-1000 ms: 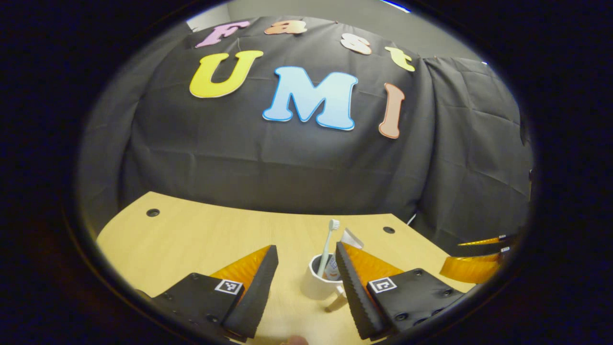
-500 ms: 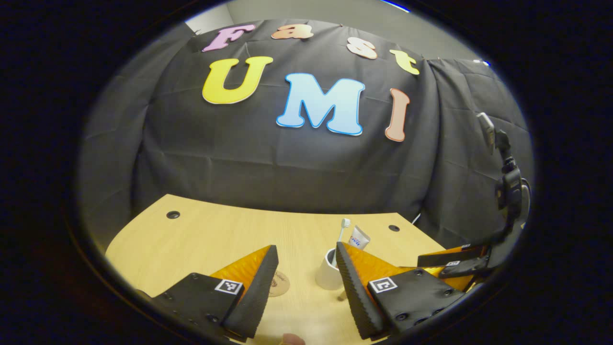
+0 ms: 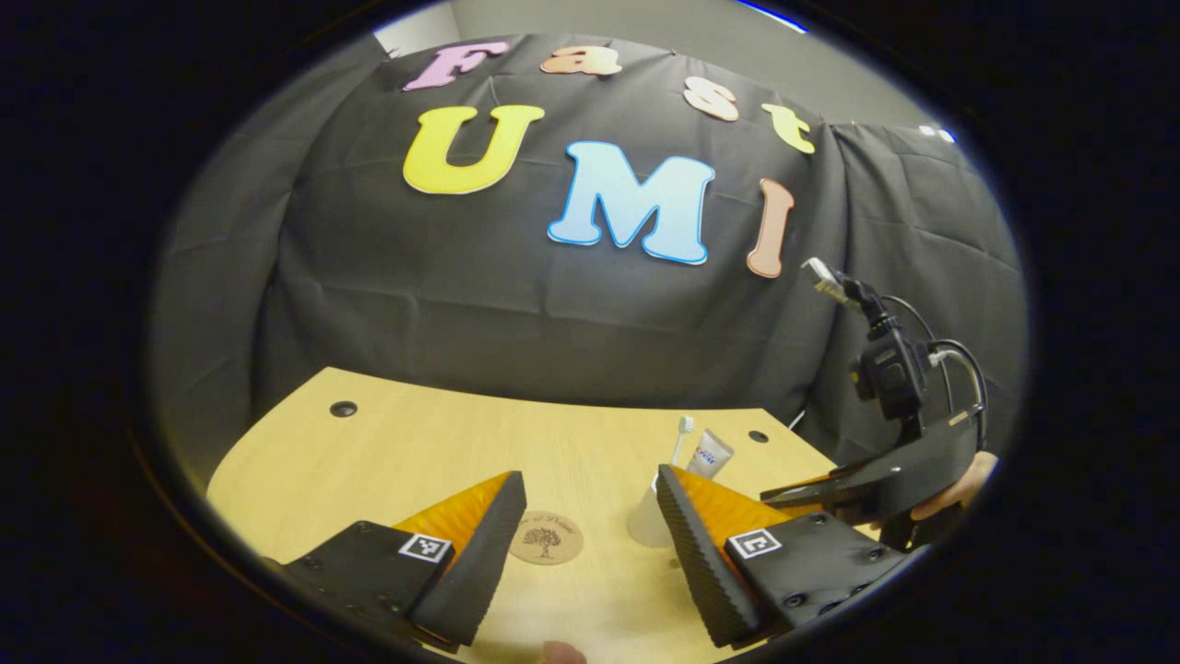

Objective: Put the toothbrush and toothpaste on the desktop into the cup, then pick up the cup and place it on the coaster on the desktop.

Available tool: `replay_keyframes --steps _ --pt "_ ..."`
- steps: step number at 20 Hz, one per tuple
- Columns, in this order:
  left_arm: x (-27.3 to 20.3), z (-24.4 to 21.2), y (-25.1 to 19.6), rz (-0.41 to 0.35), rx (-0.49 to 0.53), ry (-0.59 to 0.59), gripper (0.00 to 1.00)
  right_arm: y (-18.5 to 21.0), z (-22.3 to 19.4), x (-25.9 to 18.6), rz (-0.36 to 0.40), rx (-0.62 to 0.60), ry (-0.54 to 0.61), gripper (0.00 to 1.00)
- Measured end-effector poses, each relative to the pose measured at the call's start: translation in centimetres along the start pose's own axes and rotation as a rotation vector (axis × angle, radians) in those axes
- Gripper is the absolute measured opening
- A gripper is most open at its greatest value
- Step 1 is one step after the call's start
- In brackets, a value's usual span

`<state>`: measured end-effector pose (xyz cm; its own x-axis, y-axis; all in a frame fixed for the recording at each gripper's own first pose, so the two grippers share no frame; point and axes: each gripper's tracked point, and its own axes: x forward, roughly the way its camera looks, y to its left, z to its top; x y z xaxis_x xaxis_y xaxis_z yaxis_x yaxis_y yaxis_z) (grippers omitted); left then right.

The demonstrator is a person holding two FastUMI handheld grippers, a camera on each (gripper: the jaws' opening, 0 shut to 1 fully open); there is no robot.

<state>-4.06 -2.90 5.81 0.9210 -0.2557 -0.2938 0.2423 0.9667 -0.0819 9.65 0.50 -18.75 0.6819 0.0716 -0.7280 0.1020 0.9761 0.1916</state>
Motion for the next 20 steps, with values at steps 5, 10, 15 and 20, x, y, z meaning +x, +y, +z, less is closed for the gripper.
replay_keyframes --steps 5,10,15,20 --pt "0.2 0.1 2.0 -0.023 -0.018 0.013 0.93 0.5 -0.7 2.3 -0.019 0.004 0.102 0.75" --pt "0.7 -0.4 2.9 -0.018 -0.046 0.031 0.93 1.1 -1.4 5.1 -0.034 -0.036 0.203 0.75" --pt "1.3 -0.7 3.3 -0.017 -0.063 0.045 0.93 1.2 -2.2 6.9 -0.02 -0.027 0.29 0.75" --pt "1.8 -1.1 3.6 -0.009 -0.075 0.056 0.93 0.9 -3.2 8.1 -0.024 -0.017 0.365 0.75"
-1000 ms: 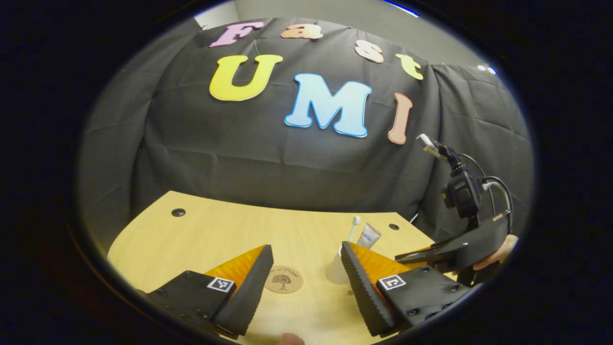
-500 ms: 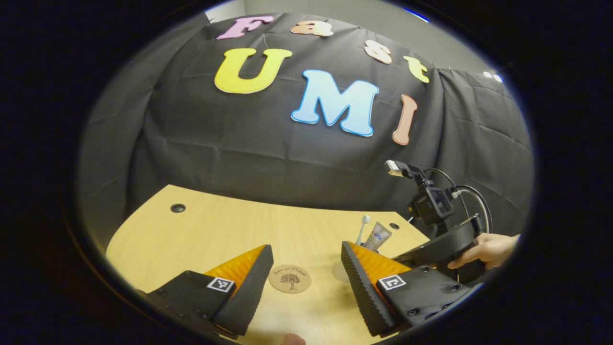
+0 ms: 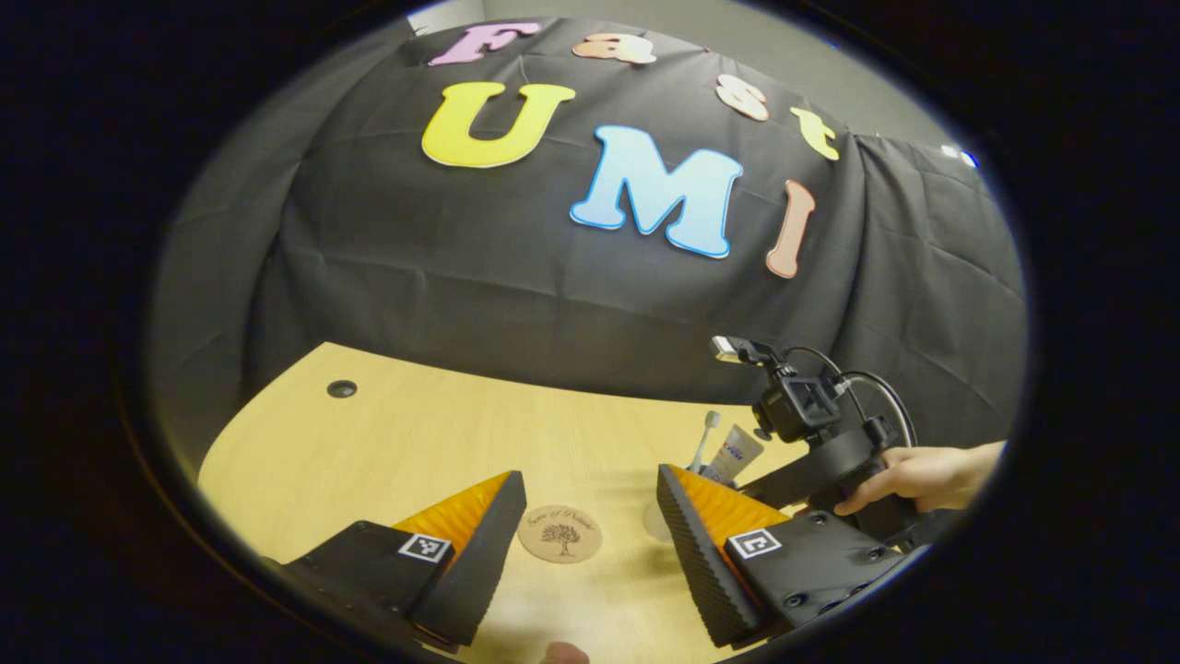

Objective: Put the toothbrush and toothpaste on the desktop into the cup, then pick up the cup and place it on the coaster on the desktop.

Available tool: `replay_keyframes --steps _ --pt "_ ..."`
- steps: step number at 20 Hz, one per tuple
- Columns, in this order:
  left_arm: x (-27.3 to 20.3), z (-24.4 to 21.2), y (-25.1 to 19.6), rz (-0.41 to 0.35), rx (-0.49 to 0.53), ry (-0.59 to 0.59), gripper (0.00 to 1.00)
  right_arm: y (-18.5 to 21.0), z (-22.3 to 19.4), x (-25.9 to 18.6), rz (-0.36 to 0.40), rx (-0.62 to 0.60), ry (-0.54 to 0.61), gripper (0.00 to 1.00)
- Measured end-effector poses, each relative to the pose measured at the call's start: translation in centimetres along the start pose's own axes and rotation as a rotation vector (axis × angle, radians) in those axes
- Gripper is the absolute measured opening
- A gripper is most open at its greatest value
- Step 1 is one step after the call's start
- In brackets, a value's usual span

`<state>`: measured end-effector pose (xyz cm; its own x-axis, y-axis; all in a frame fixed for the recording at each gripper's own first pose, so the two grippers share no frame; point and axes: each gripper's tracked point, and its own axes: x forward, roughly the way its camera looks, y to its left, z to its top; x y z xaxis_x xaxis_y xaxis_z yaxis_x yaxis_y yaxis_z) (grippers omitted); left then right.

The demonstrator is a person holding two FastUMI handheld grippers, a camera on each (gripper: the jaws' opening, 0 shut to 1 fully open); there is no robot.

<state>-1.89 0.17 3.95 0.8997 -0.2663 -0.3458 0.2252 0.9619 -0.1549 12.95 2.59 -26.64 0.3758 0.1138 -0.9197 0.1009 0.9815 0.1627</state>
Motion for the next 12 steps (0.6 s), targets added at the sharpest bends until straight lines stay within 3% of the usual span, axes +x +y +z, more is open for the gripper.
replay_keyframes --steps 10,12 --pt "0.1 -0.4 0.2 0.022 -0.03 0.005 0.93 -0.8 -1.2 2.2 0.005 -0.054 0.119 0.74" --pt "0.0 -0.5 0.3 0.031 -0.042 0.008 0.93 -1.2 -1.4 2.6 -0.008 -0.071 0.13 0.67"
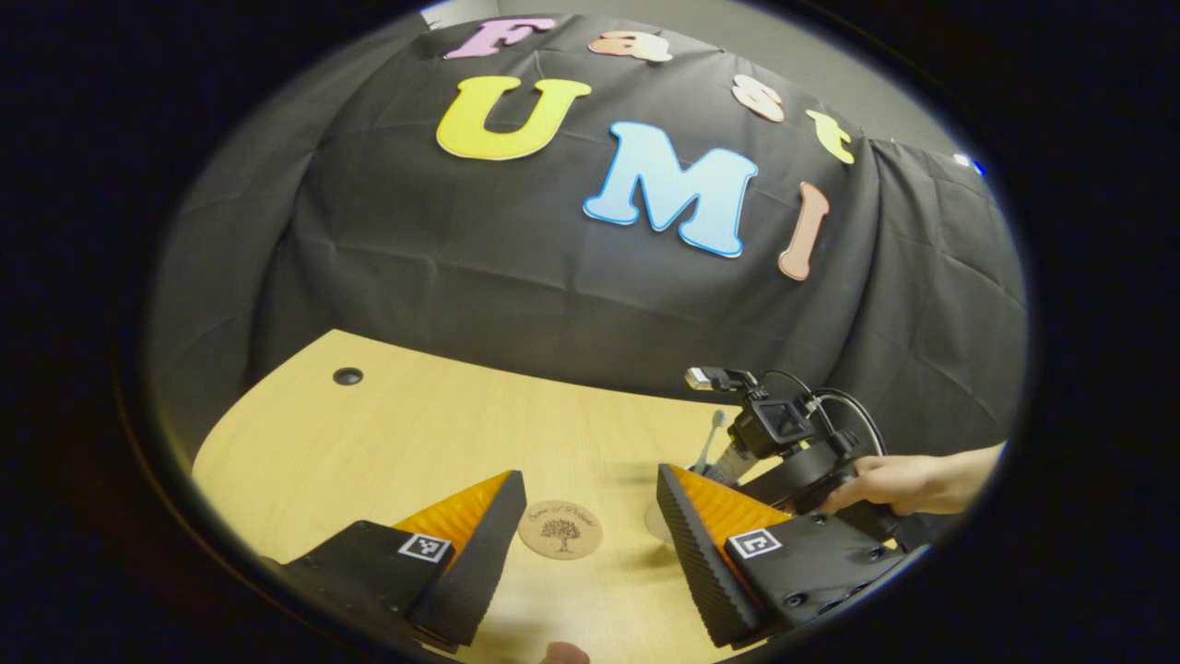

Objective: Put the toothbrush and toothpaste on the desktop into the cup, then pick up the cup and place it on the coaster on the desktop.

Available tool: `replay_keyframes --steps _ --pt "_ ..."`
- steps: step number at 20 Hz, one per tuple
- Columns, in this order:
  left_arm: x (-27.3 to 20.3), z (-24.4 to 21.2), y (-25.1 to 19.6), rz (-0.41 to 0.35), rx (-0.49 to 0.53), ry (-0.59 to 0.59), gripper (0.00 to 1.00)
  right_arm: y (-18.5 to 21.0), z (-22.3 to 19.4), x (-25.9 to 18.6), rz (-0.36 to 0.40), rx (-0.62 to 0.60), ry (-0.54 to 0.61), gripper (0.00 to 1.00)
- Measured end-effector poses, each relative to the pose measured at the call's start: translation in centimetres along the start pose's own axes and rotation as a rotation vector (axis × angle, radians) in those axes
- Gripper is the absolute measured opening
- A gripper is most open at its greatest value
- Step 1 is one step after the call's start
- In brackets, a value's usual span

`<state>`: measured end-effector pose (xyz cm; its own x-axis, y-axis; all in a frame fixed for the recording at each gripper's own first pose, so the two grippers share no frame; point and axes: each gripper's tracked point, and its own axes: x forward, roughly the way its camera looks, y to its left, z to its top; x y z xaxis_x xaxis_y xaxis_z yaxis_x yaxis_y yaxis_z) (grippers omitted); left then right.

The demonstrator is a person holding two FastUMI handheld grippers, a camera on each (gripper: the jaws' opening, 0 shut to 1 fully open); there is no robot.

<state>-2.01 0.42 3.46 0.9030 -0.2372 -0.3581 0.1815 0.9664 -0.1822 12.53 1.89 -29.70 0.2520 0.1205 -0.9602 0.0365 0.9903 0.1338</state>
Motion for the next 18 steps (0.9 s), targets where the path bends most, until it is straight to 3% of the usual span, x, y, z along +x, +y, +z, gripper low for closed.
replay_keyframes --steps 2,3,10,18 --pt "-0.4 0.0 0.0 0.01 -0.01 0.0 0.93 0.0 -0.5 0.3 -0.004 0.0 0.019 0.47" --pt "-0.3 -0.1 0.1 0.016 -0.014 0.0 0.93 0.0 -0.2 0.0 0.004 0.003 0.012 0.31" --pt "-0.7 0.2 0.9 0.05 -0.019 -0.008 0.93 0.0 -0.2 -0.2 -0.012 -0.055 -0.018 0.3" --pt "-3.7 -0.1 2.1 0.084 -0.028 -0.011 0.93 4.8 0.2 -2.2 0.048 -0.115 -0.057 0.29"
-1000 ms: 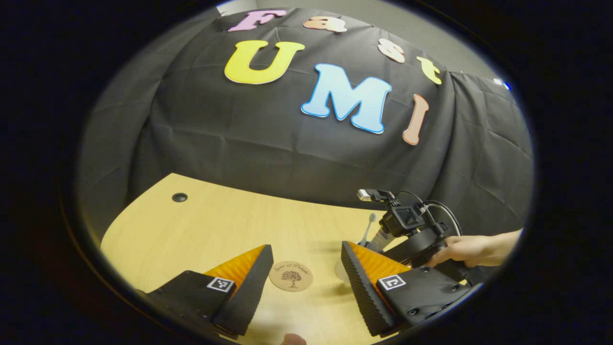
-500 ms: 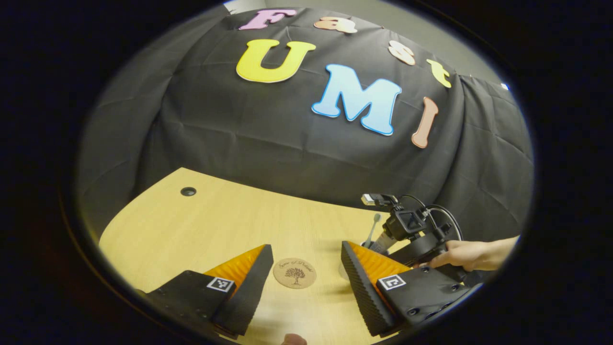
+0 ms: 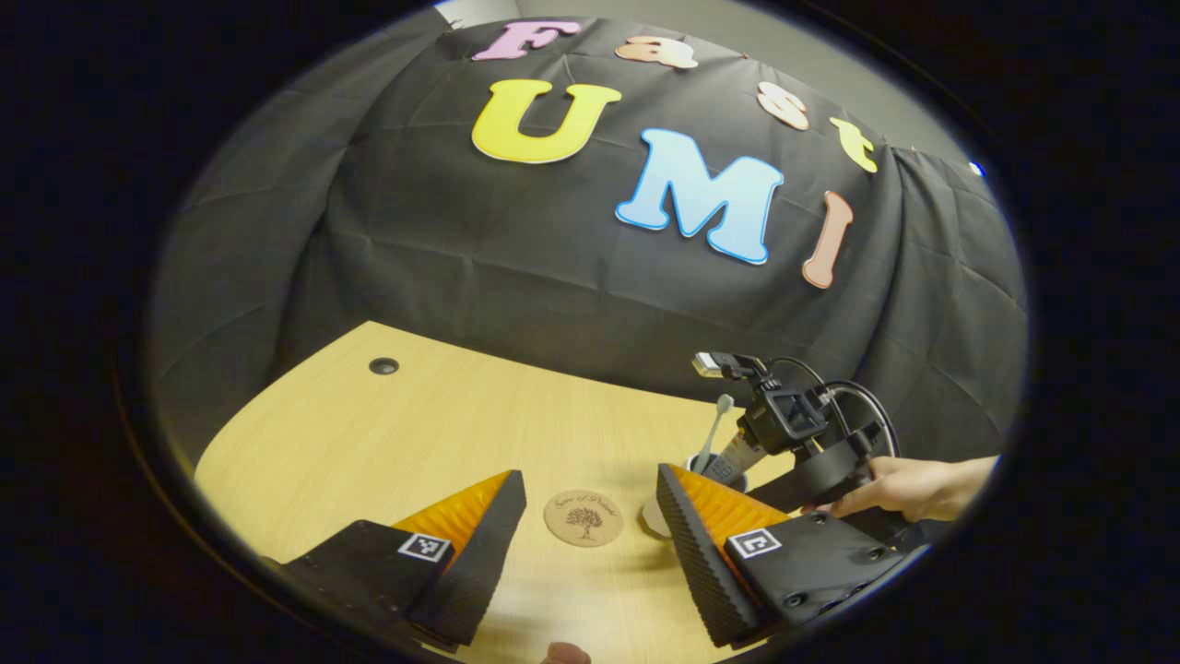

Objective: Put the toothbrush and toothpaste on the desktop into the cup, then pick up the cup and place it on the coaster on the desktop.

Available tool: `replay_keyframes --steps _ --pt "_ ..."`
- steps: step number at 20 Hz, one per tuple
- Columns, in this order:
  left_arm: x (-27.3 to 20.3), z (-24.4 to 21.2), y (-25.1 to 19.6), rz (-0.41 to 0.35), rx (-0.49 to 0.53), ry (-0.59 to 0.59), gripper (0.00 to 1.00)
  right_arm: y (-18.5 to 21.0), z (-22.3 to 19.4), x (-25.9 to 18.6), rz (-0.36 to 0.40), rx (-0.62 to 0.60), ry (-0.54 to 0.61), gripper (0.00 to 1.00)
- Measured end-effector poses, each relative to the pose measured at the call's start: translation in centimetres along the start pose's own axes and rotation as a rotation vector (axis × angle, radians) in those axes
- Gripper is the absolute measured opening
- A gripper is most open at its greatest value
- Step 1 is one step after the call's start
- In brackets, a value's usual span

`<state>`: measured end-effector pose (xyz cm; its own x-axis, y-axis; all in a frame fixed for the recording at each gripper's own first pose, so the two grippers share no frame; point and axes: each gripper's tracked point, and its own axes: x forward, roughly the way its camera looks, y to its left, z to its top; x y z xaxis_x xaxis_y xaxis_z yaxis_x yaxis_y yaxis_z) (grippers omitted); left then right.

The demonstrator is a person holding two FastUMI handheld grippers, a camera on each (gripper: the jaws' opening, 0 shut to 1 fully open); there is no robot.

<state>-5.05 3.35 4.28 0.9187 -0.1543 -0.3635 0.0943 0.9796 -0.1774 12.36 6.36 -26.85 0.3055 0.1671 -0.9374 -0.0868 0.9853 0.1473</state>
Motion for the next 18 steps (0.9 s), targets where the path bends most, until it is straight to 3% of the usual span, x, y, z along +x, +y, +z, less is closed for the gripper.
replay_keyframes --steps 8,18 --pt "-2.7 0.0 4.3 0.04 -0.011 0.003 0.93 5.7 2.4 0.0 0.028 -0.055 -0.014 0.29" --pt "-4.3 0.6 8.5 0.094 -0.04 -0.014 0.93 9.3 3.5 3.1 0.022 -0.086 0.044 0.29"
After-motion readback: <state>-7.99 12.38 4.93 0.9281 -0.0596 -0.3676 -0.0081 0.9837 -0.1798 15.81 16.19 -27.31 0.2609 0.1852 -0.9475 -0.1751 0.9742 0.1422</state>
